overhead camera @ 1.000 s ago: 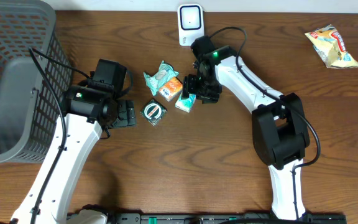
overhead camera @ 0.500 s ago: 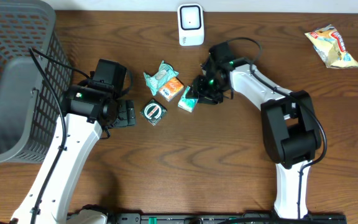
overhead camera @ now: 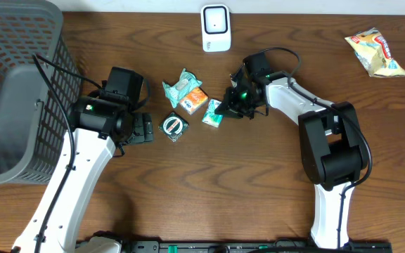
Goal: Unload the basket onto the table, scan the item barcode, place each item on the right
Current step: 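Grasp the Kleenex tissue pack with the right gripper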
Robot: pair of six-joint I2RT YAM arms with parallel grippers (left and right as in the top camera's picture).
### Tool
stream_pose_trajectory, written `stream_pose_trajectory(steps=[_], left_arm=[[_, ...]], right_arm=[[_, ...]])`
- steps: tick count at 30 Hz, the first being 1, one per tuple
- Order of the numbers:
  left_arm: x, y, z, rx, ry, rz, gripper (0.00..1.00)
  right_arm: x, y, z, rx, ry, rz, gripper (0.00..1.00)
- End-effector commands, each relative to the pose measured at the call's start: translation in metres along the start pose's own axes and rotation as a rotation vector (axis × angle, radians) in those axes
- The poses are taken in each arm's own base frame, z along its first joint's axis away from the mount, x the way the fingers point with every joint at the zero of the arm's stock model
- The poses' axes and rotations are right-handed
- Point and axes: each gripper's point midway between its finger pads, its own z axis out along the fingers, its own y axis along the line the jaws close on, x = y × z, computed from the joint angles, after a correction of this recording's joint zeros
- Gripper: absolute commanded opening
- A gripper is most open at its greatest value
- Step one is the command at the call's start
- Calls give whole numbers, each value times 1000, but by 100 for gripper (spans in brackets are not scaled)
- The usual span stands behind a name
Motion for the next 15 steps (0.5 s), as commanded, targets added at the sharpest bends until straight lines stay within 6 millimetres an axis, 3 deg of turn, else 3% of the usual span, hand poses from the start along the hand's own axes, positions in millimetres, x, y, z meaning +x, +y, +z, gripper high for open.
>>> stream_pose_trajectory(steps=[1, 8, 15], left_arm=[[0, 2, 1, -12, 4, -3, 98], [0, 3, 1, -13, 4, -3, 98], [0, 3, 1, -13, 4, -3, 98]], right_arm=[[12, -32, 14, 73, 41, 24, 4], [22, 1, 2, -184, 126, -108, 1], [27, 48, -37, -592, 144, -333, 1]])
